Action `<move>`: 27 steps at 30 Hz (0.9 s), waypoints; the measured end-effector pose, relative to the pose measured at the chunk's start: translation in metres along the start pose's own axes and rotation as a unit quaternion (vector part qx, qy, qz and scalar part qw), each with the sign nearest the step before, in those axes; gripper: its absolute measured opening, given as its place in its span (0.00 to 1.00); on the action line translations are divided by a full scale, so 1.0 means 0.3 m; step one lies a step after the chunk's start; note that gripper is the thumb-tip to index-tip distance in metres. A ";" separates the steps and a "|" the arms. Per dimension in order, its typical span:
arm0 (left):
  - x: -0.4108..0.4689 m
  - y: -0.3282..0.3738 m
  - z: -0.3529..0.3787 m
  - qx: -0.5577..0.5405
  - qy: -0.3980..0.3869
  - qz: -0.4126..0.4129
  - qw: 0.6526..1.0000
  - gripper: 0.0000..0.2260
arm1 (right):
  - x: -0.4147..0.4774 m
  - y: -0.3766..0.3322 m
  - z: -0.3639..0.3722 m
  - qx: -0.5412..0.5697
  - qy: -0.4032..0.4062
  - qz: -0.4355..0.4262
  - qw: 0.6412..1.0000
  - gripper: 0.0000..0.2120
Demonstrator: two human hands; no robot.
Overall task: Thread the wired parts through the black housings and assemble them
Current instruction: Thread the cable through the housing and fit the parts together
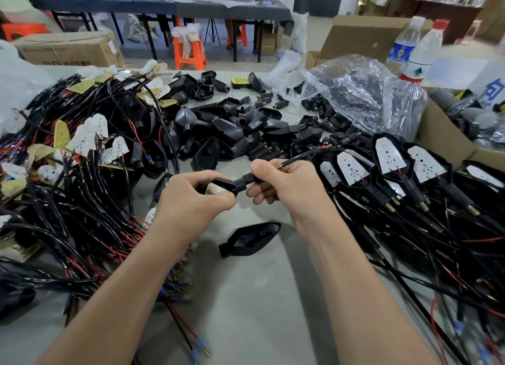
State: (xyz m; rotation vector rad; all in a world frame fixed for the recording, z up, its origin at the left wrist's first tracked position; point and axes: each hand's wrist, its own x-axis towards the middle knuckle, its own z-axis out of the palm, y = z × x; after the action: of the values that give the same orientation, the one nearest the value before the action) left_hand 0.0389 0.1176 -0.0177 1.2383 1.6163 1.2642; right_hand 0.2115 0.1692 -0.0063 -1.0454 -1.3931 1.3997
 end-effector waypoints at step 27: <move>-0.027 0.058 -0.003 -0.087 -0.040 0.015 0.995 0.15 | 0.001 0.009 0.066 0.030 0.115 -0.076 0.990 0.18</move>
State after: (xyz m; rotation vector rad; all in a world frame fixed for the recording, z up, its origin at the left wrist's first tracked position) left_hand 0.0444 0.1105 -0.0009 1.1934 1.4051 1.3269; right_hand 0.1922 0.1643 -0.0086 -1.0055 -1.2281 1.1630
